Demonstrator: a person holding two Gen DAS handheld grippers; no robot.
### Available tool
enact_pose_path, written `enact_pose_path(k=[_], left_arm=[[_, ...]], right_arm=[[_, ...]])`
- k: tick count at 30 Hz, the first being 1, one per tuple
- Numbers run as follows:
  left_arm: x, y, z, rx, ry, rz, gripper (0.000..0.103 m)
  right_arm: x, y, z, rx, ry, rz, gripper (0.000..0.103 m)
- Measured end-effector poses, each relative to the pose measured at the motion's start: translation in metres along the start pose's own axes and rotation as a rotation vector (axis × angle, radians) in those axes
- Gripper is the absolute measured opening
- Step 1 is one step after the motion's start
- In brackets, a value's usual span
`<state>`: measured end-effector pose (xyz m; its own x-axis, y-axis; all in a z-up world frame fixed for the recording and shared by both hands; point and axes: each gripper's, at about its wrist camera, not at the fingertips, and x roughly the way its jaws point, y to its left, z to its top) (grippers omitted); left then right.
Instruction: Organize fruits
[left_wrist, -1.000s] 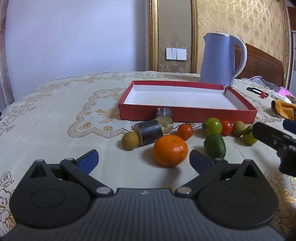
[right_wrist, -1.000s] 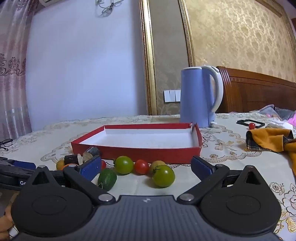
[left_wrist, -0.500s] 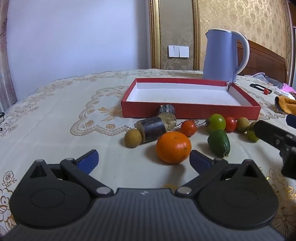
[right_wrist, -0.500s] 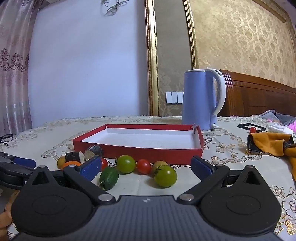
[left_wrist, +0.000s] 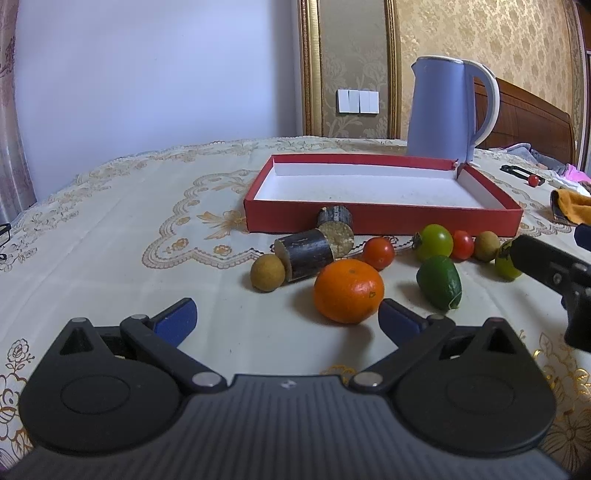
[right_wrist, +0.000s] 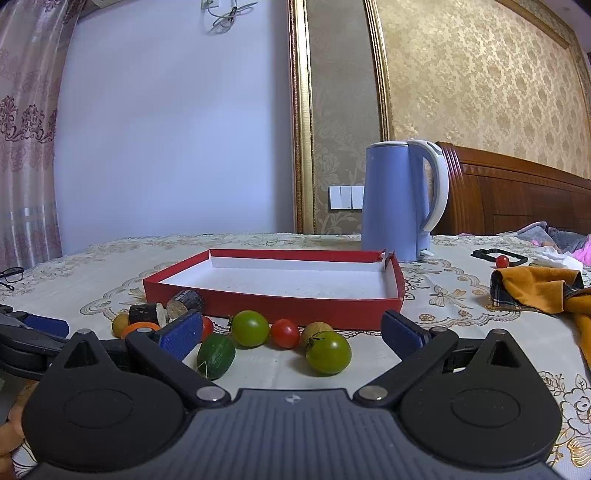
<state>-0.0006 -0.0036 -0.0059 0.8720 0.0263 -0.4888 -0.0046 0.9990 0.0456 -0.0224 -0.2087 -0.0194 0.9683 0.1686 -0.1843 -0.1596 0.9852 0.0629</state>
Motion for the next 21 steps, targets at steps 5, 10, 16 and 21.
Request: enact_pose_path(k=[5,10,16,21], left_arm=[[0.0007,0.0002,0.0001,0.000,0.003,-0.002,0.103],[0.0011,-0.0003,0.0000,0.001,0.004,-0.001,0.103],[0.0014,-0.0004,-0.0006,0.001,0.005,-0.001,0.103],[0.0013,-0.0003,-0.0006,0.002,0.005,-0.001,0.103]], right_arm=[[0.0004,0.0007,0.0003,-0.002,0.000,-0.002,0.103],[0.0002,0.0010,0.0004,-0.002,-0.001,-0.003,0.103],[0.0003,0.0019,0.0008,-0.004,-0.002,-0.005,0.103],[-0.0001,0.0026,0.0010,-0.004,-0.003,-0.004,0.103]])
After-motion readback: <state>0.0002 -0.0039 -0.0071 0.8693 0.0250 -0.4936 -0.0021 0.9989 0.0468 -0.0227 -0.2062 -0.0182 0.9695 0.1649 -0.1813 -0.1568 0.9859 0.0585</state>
